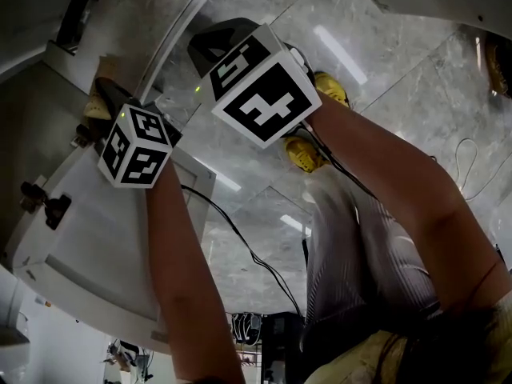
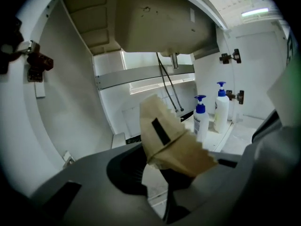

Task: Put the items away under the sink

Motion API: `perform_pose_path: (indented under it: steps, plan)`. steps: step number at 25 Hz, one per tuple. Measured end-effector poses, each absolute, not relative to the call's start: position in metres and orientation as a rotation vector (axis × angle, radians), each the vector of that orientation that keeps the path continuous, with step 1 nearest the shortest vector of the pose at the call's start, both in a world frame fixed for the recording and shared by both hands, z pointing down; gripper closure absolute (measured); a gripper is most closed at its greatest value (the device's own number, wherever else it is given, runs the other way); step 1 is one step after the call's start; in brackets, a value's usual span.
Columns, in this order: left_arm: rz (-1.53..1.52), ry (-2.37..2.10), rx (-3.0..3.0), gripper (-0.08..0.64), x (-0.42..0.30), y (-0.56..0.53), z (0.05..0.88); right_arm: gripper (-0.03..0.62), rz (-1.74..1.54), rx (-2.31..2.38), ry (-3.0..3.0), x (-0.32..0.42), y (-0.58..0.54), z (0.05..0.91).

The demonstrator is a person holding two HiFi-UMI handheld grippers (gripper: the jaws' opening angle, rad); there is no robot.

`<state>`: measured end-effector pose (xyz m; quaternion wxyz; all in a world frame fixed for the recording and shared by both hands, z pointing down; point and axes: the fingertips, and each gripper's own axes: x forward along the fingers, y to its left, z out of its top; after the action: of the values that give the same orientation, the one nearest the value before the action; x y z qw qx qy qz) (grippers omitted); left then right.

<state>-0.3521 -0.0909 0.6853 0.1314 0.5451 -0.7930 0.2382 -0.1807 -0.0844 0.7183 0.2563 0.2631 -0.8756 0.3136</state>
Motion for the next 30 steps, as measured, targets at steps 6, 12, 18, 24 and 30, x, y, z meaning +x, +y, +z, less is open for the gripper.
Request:
perform_pose_path:
  steps: [6,12,18,24,30]
  plan:
    - [0.793,-2.317,1.572,0.488,-0.369,-0.103,0.692,0.566,0.863,0.699,-2.365,-0.18,-0.079,0.727]
    - [0.912,-2.328,1.529,0.487,-0.391,-0.102,0.704,0.566,0.883,0.712,-2.36,-0.181,-0.083,0.735]
    - [1.111,-2.317,1.557,0.486,-0.396,-0.107,0.712,0.566,0.896,0.7,-2.369,-0.189,-0.079,0.735]
    - [1.184,-2.267,1.609,0.486,-0.392,-0.117,0.718,0.566,0.904,0.665,-2.379,-0.198,-0.068,0.737]
    - [1.303,-2.139,1.666,0.437,-0.385,-0.128,0.731,0.566,0.917,0.66,-2.372,-0.197,-0.069,0.739]
